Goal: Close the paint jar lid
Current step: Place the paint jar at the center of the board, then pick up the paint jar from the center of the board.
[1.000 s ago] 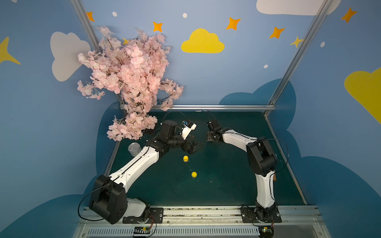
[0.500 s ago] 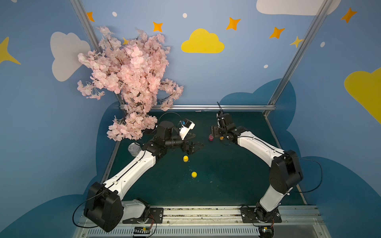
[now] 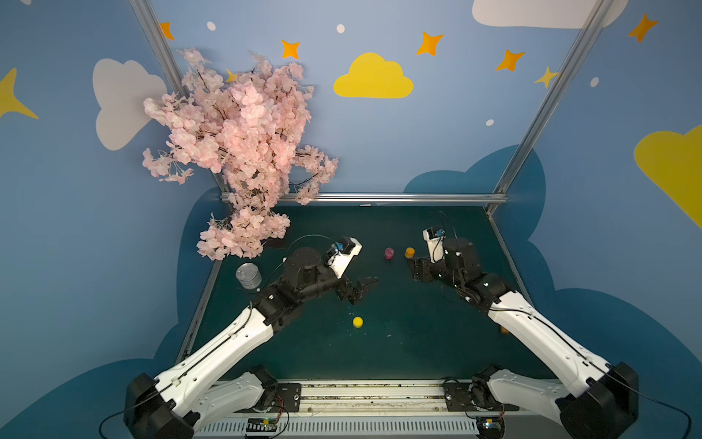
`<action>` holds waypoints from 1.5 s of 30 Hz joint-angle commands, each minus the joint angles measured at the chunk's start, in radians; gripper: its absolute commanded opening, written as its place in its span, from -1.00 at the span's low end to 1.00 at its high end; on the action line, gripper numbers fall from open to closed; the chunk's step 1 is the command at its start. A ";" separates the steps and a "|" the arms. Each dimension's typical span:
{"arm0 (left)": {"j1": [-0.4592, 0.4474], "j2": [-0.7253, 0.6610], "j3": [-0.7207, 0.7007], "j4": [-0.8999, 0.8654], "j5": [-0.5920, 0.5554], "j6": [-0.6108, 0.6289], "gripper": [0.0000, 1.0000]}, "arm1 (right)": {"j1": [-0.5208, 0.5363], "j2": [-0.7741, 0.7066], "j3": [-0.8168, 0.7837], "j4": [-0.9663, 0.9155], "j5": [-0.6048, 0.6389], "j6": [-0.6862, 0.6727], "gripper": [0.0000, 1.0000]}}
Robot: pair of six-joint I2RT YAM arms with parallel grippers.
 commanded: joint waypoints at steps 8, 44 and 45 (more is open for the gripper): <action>0.012 -0.303 -0.098 -0.189 -0.216 -0.191 0.87 | 0.062 -0.083 -0.240 0.209 -0.221 0.064 0.64; 0.079 -0.424 -0.054 -0.378 -0.201 -0.014 0.96 | 0.453 0.898 0.433 0.072 0.061 0.082 0.36; 0.086 -0.419 -0.054 -0.376 -0.186 -0.016 0.95 | 0.454 0.906 0.435 0.079 0.066 0.086 0.33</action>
